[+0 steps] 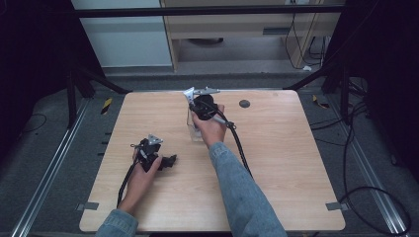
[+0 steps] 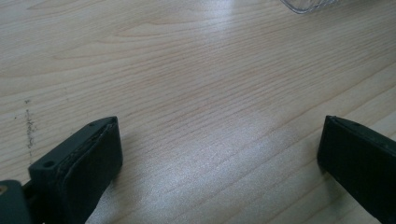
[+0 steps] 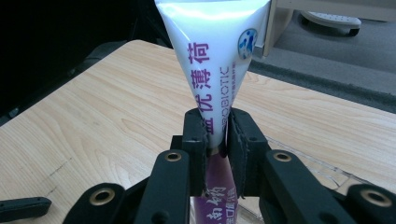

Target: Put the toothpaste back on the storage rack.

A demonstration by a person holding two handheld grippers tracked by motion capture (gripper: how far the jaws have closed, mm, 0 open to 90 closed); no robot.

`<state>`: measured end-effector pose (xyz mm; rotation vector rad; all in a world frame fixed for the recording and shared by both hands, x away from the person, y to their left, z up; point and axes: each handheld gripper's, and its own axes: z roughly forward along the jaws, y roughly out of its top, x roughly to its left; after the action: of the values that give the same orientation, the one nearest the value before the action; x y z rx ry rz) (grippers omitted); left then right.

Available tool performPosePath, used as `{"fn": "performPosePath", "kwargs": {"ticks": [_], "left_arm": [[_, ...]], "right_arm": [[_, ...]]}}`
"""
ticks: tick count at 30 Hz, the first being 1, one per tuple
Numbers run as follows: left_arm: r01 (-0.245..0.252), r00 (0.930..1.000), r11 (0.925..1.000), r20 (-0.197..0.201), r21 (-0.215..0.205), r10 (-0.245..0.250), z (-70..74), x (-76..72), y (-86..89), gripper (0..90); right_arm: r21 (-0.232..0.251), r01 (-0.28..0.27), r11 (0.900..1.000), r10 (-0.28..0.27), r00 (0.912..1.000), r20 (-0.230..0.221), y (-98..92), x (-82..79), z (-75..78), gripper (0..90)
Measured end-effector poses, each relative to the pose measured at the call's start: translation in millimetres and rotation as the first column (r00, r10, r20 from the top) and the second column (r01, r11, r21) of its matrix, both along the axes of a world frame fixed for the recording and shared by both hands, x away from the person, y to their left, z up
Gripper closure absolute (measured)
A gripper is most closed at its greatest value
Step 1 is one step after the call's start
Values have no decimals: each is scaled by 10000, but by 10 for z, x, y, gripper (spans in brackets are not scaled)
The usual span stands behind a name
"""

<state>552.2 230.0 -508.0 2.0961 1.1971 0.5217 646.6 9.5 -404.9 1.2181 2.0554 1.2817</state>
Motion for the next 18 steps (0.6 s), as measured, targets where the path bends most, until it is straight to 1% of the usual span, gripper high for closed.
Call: {"fn": "performPosePath", "kwargs": {"ticks": [4, 6, 18], "left_arm": [[-1, 10000, 10000, 0, -3, 1, 0, 0, 0, 0], [-3, 10000, 10000, -1, -4, 3, 0, 0, 0, 0], [-2, 10000, 10000, -2, -2, 2, 0, 0, 0, 0]], "right_arm": [[37, -84, 10000, 84, 9999, -69, 1, -14, -1, 753], [-3, -76, 10000, 76, 9999, -106, 1, -20, -10, 728], [27, -141, 9999, 141, 9998, -126, -64, -98, 8, 718]]}}
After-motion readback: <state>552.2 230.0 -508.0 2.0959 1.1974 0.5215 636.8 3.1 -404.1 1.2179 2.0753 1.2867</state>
